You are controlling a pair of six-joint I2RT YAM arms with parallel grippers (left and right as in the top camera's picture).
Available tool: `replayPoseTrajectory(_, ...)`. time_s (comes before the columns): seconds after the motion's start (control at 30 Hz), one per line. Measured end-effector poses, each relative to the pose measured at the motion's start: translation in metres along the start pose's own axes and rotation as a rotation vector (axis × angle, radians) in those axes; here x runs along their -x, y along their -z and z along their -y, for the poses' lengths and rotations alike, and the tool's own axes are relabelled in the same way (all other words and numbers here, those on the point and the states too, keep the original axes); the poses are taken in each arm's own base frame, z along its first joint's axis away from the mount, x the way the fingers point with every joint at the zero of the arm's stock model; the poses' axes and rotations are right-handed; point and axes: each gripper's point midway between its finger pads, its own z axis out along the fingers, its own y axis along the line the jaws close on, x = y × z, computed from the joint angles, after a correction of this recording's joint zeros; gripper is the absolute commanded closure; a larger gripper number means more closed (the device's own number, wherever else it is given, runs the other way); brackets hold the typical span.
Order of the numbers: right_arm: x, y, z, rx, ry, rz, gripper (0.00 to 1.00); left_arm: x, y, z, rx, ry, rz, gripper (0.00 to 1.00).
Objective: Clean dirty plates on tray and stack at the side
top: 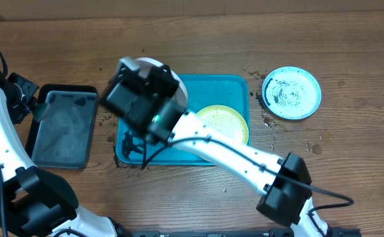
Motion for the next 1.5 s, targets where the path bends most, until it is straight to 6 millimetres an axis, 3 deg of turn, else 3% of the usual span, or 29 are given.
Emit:
replayPoseTrajectory(0.1,-0.030,-0.038,-0.010,0.229,-0.151,-0.105,0.96,0.000,0.000,0.000,0.000,0.000,-0.001,0.96)
replayPoseTrajectory(0.17,-0.058,-0.066,-0.006,0.370,-0.269,-0.200,0.96,0.001,0.000,0.001,-0.003,0.000,0.003,0.96)
replayPoseTrajectory(0.27,-0.108,-0.104,0.019,0.492,-0.441,-0.349,0.96,0.001,0.000,0.001,-0.005,-0.001,0.003,0.96)
replayPoseTrajectory(0.37,-0.172,-0.133,0.055,0.558,-0.618,-0.512,0.96,0.000,0.000,0.002,-0.006,-0.002,0.003,0.96)
replayPoseTrajectory(0.53,-0.279,-0.155,0.114,0.560,-0.883,-0.730,0.96,0.000,0.000,0.002,-0.006,-0.002,0.002,0.95)
replayPoseTrajectory(0.63,-0.327,-0.161,0.137,0.527,-1.011,-0.802,0.96,-0.001,0.000,0.004,-0.011,-0.007,0.000,0.96)
replayPoseTrajectory(0.73,-0.374,-0.166,0.145,0.498,-1.112,-0.871,0.96,-0.005,0.000,0.011,-0.021,-0.024,-0.004,0.96)
replayPoseTrajectory(0.83,-0.402,-0.175,0.142,0.478,-1.171,-0.897,0.96,-0.008,0.000,0.018,-0.030,-0.042,-0.004,0.96)
replayPoseTrajectory(0.97,-0.427,-0.180,0.123,0.476,-1.203,-0.945,0.96,-0.012,0.000,0.024,-0.037,-0.056,-0.006,0.96)
replayPoseTrajectory(1.0,-0.430,-0.180,0.118,0.479,-1.204,-0.956,0.87,-0.012,0.000,0.025,-0.038,-0.057,-0.007,0.96)
replayPoseTrajectory(1.03,-0.431,-0.180,0.112,0.486,-1.203,-0.967,0.59,-0.012,0.000,0.025,-0.039,-0.058,-0.007,0.96)
replayPoseTrajectory(1.07,-0.432,-0.179,0.108,0.492,-1.206,-0.975,0.41,-0.012,0.000,0.025,-0.039,-0.058,-0.007,0.96)
replayPoseTrajectory(1.33,-0.423,-0.174,0.098,0.546,-1.213,-0.984,0.36,-0.012,0.000,0.025,-0.040,-0.058,-0.004,0.96)
replayPoseTrajectory(1.43,-0.407,-0.166,0.089,0.634,-1.241,-0.979,0.21,-0.012,0.000,0.025,-0.040,-0.058,-0.004,0.96)
replayPoseTrajectory(1.5,-0.391,-0.163,0.085,0.689,-1.256,-0.952,0.01,-0.011,0.000,0.026,-0.042,-0.058,-0.001,0.96)
